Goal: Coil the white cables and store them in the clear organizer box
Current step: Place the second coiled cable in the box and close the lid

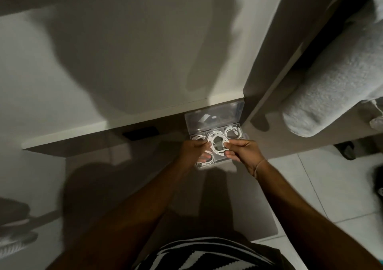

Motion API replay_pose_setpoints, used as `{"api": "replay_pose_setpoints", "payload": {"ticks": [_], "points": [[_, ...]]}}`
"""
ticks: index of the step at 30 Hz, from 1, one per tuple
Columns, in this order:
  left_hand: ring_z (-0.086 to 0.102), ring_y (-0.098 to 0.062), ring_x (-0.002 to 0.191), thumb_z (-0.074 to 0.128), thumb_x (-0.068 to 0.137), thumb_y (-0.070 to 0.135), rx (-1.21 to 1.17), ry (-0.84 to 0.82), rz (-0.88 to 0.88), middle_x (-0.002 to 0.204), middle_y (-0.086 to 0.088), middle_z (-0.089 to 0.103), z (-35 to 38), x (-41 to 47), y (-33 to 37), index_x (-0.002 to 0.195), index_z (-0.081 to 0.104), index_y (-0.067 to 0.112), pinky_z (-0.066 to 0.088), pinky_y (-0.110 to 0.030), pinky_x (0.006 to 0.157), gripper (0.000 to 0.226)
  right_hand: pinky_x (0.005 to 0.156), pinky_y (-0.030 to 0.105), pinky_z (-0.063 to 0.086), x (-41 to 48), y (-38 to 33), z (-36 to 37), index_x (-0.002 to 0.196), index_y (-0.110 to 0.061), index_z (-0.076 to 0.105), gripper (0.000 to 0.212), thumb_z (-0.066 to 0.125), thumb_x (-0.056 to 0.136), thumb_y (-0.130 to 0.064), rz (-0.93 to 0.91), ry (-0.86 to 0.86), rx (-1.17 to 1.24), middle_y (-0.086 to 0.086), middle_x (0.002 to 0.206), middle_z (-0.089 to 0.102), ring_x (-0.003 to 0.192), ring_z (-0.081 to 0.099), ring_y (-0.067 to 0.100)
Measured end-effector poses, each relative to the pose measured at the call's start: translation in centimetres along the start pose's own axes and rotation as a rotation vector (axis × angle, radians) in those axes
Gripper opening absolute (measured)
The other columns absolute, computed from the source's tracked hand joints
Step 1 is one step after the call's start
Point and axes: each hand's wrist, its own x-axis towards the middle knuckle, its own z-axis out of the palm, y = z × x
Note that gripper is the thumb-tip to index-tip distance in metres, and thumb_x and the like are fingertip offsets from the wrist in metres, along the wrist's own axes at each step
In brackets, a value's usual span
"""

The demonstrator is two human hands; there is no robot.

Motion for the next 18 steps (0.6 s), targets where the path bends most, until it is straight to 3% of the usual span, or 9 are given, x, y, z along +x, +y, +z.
{"api": "replay_pose_setpoints", "payload": {"ticks": [3, 6, 9, 11, 14, 16, 18], "points": [[0.064, 0.005, 0.044, 0.076, 0.096, 0.005, 0.108, 0.126, 0.030, 0.102, -0.025, 0.074, 1.2, 1.3, -1.2, 0.123, 0.073, -0.006, 0.048, -0.009, 0.044, 0.029, 0.048, 0.020, 0.062, 2.1, 0.8, -0.3, 0.103, 0.007, 0.076, 0.017, 0.082, 0.088, 0.008, 0.062, 0.052, -0.118, 0.007, 0.060, 0.077, 0.045, 0.073, 0.010], [0.068, -0.010, 0.081, 0.078, 0.093, 0.000, 0.269, 0.210, 0.192, 0.100, -0.016, 0.074, 1.8, 1.4, -1.6, 0.130, 0.072, -0.003, 0.047, -0.002, 0.064, 0.038, 0.041, 0.022, 0.060, 3.4, 1.5, 0.0, 0.103, 0.013, 0.075, 0.015, 0.079, 0.088, 0.013, 0.056, 0.078, -0.262, 0.005, 0.054, 0.072, 0.037, 0.067, 0.008], [0.058, -0.017, 0.075, 0.074, 0.095, -0.001, 0.394, 0.151, 0.254, 0.087, -0.012, 0.062, 2.0, 1.4, -1.8, 0.138, 0.067, 0.002, 0.043, 0.000, 0.062, 0.044, 0.042, 0.024, 0.060, 4.0, 1.6, 0.8, 0.084, 0.006, 0.077, 0.006, 0.079, 0.087, 0.010, 0.022, 0.130, -0.433, 0.004, 0.053, 0.069, 0.036, 0.064, 0.010], [0.061, -0.024, 0.087, 0.070, 0.097, -0.002, 0.500, 0.077, 0.290, 0.093, -0.016, 0.063, 2.1, 1.7, -2.1, 0.143, 0.063, 0.003, 0.046, -0.012, 0.077, 0.047, 0.043, 0.024, 0.060, 4.3, 1.5, 1.1, 0.065, -0.005, 0.074, 0.022, 0.077, 0.085, 0.006, -0.027, 0.187, -0.584, 0.002, 0.048, 0.068, 0.035, 0.062, 0.010], [0.066, -0.028, 0.126, 0.068, 0.101, 0.004, 0.606, 0.001, 0.316, 0.136, -0.020, 0.070, 2.2, 1.7, -2.3, 0.147, 0.059, 0.003, 0.045, -0.024, 0.107, 0.047, 0.066, 0.038, 0.069, 4.7, 1.3, 0.8, 0.075, 0.000, 0.080, 0.007, 0.075, 0.081, -0.002, -0.043, 0.223, -0.728, 0.015, 0.069, 0.080, 0.060, 0.079, 0.028], [0.068, -0.031, 0.125, 0.068, 0.101, 0.006, 0.614, -0.027, 0.316, 0.138, -0.021, 0.069, 2.3, 1.7, -2.3, 0.147, 0.060, 0.004, 0.049, -0.033, 0.111, 0.047, 0.080, 0.039, 0.068, 4.7, 1.4, 0.3, 0.083, -0.002, 0.083, 0.013, 0.077, 0.082, -0.014, -0.045, 0.232, -0.818, 0.016, 0.080, 0.083, 0.078, 0.082, 0.032], [0.071, -0.031, 0.117, 0.070, 0.101, 0.011, 0.650, -0.022, 0.327, 0.132, -0.019, 0.073, 2.3, 1.7, -2.4, 0.145, 0.063, 0.008, 0.053, -0.041, 0.105, 0.044, 0.092, 0.034, 0.063, 4.6, 1.6, 0.0, 0.094, -0.008, 0.085, 0.022, 0.079, 0.085, -0.026, -0.089, 0.259, -0.926, 0.014, 0.098, 0.084, 0.099, 0.079, 0.033]]}}
